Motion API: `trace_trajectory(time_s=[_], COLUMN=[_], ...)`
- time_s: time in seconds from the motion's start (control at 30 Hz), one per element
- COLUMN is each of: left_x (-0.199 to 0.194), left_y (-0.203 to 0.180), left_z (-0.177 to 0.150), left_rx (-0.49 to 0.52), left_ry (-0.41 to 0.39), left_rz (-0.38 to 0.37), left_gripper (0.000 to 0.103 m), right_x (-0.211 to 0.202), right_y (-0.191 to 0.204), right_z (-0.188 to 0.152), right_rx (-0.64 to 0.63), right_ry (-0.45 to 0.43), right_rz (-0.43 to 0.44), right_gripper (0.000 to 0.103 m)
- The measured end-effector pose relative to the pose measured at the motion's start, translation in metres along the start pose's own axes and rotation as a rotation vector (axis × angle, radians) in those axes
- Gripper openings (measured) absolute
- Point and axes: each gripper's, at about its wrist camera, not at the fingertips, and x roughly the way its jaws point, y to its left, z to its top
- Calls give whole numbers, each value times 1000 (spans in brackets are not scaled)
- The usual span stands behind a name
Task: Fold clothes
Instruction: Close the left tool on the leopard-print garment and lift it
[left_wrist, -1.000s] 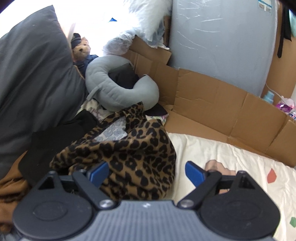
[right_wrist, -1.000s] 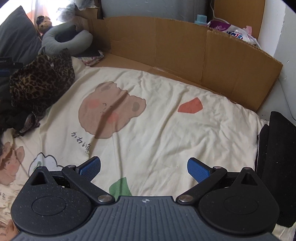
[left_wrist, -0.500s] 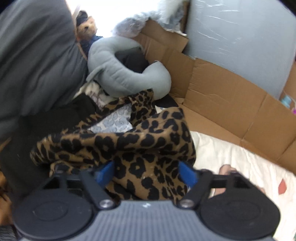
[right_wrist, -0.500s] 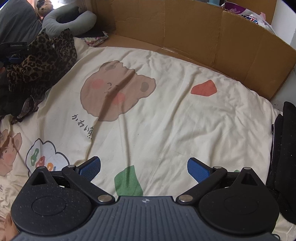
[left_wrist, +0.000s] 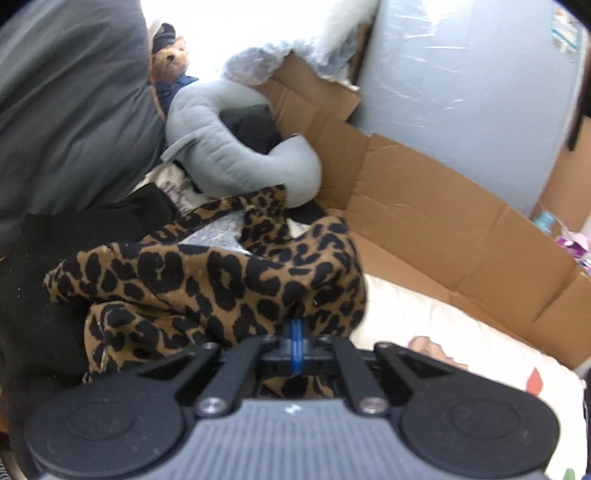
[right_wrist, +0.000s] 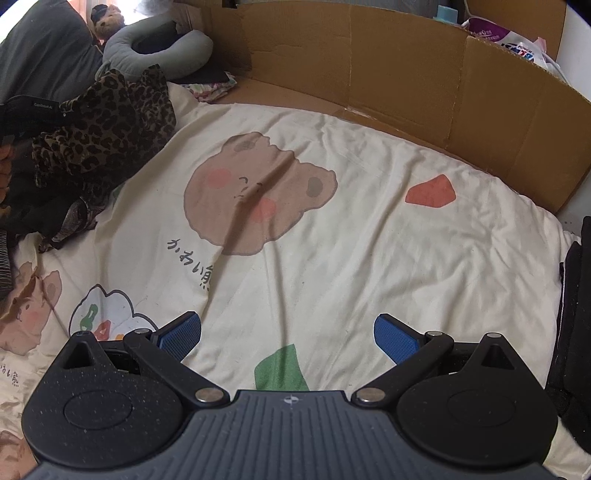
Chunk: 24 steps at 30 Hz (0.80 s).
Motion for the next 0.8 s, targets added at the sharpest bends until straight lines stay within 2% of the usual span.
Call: trace_trajectory(time_s=[0.43, 0.8], left_x=[-59, -84], left_y=[-31, -75], left_z=[-34, -90], left_rx=[-4, -8], left_ry=[-20, 80], left_rz=[-172, -352], left_gripper=[0, 0], right_x=[-10, -29], right_y=[2, 13], right_z=[2, 6], right_rx=[23, 36], right_ry=[-34, -91], right_rz=[55, 177], right_gripper=[102, 102])
